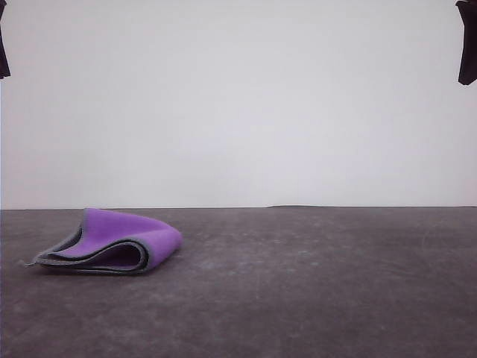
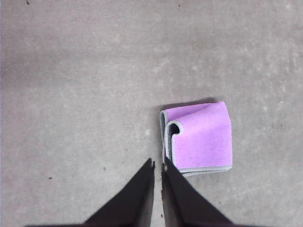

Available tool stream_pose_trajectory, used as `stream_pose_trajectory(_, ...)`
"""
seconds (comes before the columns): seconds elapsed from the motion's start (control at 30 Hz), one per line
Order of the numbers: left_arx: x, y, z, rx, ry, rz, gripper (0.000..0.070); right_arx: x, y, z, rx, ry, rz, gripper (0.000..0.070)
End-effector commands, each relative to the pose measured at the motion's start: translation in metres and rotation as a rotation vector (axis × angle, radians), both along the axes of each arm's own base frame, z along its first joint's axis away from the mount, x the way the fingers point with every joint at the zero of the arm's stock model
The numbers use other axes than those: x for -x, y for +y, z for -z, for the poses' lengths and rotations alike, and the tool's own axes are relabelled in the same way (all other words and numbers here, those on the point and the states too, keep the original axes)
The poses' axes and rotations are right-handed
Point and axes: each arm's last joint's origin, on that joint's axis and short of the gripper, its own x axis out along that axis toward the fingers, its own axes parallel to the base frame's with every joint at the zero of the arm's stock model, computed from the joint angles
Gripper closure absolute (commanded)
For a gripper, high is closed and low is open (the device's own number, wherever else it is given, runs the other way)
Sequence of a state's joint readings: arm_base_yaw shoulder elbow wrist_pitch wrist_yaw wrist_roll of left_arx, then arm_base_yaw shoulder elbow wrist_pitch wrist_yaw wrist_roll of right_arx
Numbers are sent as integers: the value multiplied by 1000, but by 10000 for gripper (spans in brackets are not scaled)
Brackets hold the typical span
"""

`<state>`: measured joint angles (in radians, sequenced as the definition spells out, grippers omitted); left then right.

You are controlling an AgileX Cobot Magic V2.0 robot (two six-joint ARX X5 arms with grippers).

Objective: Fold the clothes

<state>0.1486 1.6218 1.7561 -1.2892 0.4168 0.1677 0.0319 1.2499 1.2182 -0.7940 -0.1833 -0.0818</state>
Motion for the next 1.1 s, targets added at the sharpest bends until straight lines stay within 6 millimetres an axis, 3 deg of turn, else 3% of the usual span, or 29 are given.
stream_pose_trajectory(0.0,-4,1,-1,-2,-11,1,683,-3,0,-1,2,-9,-3,700)
stream_pose_trajectory(0.2,1,0,-17,-3,-137,-41,683,-3,0,-1,2,-9,-3,700)
stream_pose_trajectory(0.33,23,-3,-25,-19,-284,-114,683,-3,0,-1,3,-9,-3,700)
stream_pose_trajectory(0.43,47,-8,-13,-46,-389,-153,683,-3,0,-1,2,-9,-3,700)
stream_pose_trajectory(0.57,91,-16,29,-93,-521,-204,683,-3,0,-1,3,-9,-3,700)
stream_pose_trajectory(0.77,158,-27,128,-165,-705,-262,683,-3,0,-1,2,-9,-3,700)
stream_pose_trajectory(0.9,187,-34,186,-160,-835,-291,683,-3,0,-1,3,-9,-3,700)
stream_pose_trajectory(0.97,197,-36,206,-136,-875,-304,683,-3,0,-1,2,-9,-2,700)
stream_pose_trajectory(1.07,203,-37,218,-105,-899,-337,683,-3,0,-1,2,-9,-3,700)
